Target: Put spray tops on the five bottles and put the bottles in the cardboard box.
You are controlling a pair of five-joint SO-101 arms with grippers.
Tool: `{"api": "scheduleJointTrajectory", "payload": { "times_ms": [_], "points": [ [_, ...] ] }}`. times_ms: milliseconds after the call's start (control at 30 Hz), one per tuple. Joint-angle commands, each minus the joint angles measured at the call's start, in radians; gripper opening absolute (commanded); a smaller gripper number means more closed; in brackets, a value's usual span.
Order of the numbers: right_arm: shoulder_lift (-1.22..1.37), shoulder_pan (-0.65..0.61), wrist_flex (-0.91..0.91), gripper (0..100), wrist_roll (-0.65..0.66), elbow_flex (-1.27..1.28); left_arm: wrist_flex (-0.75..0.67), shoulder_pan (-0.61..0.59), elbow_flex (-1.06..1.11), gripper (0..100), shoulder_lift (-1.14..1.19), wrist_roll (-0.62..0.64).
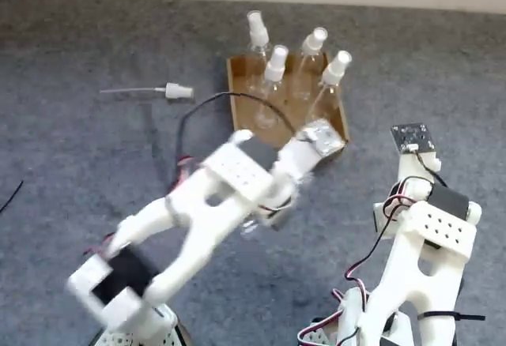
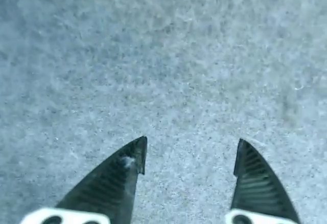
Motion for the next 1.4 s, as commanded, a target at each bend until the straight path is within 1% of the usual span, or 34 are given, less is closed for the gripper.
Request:
{"api": "scheduleJointTrajectory", "payload": {
  "times_ms": [0,67,133,200,333,467,600,667,700,800,833,933,1067,1167,1233,1300,1367],
  "points": [
    [-0.025,0.012,0.007,21.7,0.005,-0.005,-0.031,0.028,-0.127,12,0.154,0.155],
    [-0.025,0.012,0.007,21.7,0.005,-0.005,-0.029,0.042,-0.153,15,0.183,0.227],
    [-0.024,0.012,0.007,21.7,0.005,-0.005,-0.029,0.073,-0.156,21,0.173,0.279],
    [-0.022,0.012,0.007,21.7,0.005,-0.005,-0.029,0.099,-0.156,25,0.142,0.288],
    [-0.019,0.012,0.007,21.7,0.005,-0.005,-0.031,0.102,-0.159,26,0.084,0.296],
    [-0.018,0.007,0.007,21.7,0.005,-0.005,-0.029,0.102,-0.156,26,0.058,0.334],
    [-0.018,0.008,0.007,21.7,0.005,-0.005,-0.029,0.091,-0.153,32,0.058,0.33],
    [-0.019,0.01,0.007,21.7,0.005,-0.005,-0.029,0.084,-0.154,34,0.058,0.299],
    [-0.021,0.01,0.007,21.7,0.005,-0.005,-0.029,0.076,-0.154,34,0.056,0.278],
    [-0.022,0.01,0.007,21.7,0.005,-0.004,-0.021,0.053,-0.165,34,0.047,0.267],
    [-0.022,0.007,0.008,21.7,0.005,-0.004,0.002,0.038,-0.176,34,0.036,0.255],
    [-0.018,-0.01,0.048,21.7,-0.015,-0.007,0.114,-0.065,-0.251,33,-0.053,0.203],
    [-0.025,-0.113,0.11,21.7,-0.163,-0.019,0.207,-0.269,-0.349,30,-0.231,0.109],
    [-0.016,-0.259,0.113,21.7,-0.324,-0.053,0.215,-0.464,-0.381,30,-0.323,0.089],
    [-0.015,-0.371,0.113,21.7,-0.439,-0.062,0.213,-0.578,-0.387,30,-0.326,0.064],
    [-0.016,-0.469,0.113,21.7,-0.551,-0.062,0.21,-0.665,-0.386,30,-0.297,0.035],
    [-0.015,-0.553,0.104,21.7,-0.66,-0.068,0.172,-0.731,-0.383,30,-0.237,0.034]
  ]
}}
